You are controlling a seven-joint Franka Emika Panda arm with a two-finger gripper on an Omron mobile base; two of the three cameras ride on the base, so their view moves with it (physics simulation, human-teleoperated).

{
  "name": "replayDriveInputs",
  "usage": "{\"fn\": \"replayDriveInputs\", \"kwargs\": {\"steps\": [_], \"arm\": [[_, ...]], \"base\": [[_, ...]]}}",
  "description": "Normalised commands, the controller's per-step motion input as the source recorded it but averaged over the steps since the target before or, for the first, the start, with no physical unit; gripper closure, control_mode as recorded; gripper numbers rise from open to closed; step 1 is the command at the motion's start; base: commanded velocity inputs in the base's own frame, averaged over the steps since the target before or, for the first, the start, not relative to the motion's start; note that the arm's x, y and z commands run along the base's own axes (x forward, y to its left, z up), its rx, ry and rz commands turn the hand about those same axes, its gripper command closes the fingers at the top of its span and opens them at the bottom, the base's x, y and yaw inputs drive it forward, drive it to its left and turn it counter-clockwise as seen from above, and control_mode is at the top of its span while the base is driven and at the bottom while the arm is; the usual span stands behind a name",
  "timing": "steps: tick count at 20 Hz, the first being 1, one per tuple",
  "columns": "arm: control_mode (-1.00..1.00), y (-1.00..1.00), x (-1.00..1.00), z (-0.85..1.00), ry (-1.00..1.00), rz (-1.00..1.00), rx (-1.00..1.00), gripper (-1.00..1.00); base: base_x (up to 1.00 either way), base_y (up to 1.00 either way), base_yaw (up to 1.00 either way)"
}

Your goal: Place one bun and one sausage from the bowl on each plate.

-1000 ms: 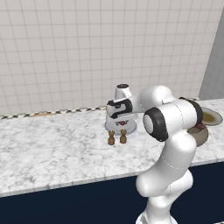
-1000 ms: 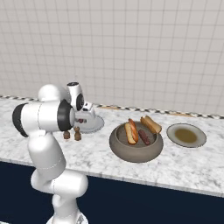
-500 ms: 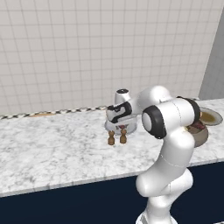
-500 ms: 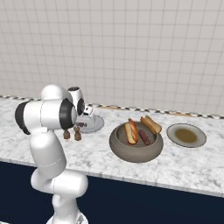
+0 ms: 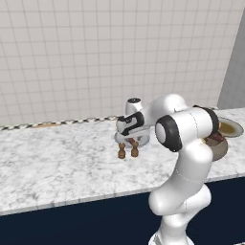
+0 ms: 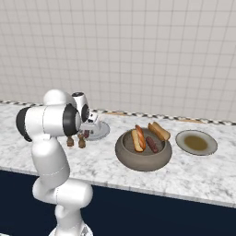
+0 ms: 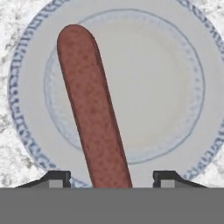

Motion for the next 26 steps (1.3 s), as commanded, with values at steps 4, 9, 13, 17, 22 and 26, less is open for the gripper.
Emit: {"fn": "replayDriveInputs", "kwargs": {"steps": [4, 9, 13, 17, 22, 26], "arm": [[-1.00, -0.05, 0.00, 0.32, -0.04, 0.00, 0.00, -1.00], [-1.00, -0.22, -0.49, 0.91, -0.13, 0.02, 0.03, -1.00], [-1.00, -0.38, -0.94, 1.00, -0.11, 0.00, 0.02, -1.00], [-1.00, -0.49, -0.98, 0.90, -0.03, 0.01, 0.00, -1.00], [-1.00, -0.90, -0.85, 0.42, -0.08, 0.10, 0.01, -1.00], [-1.00, -0.93, -0.65, 0.46, -0.07, 0.12, 0.00, -1.00]], "base": [[0.00, 0.00, 0.00], [0.00, 0.00, 0.00], [0.00, 0.00, 0.00], [0.00, 0.00, 0.00], [0.00, 0.00, 0.00], [0.00, 0.00, 0.00]]}}
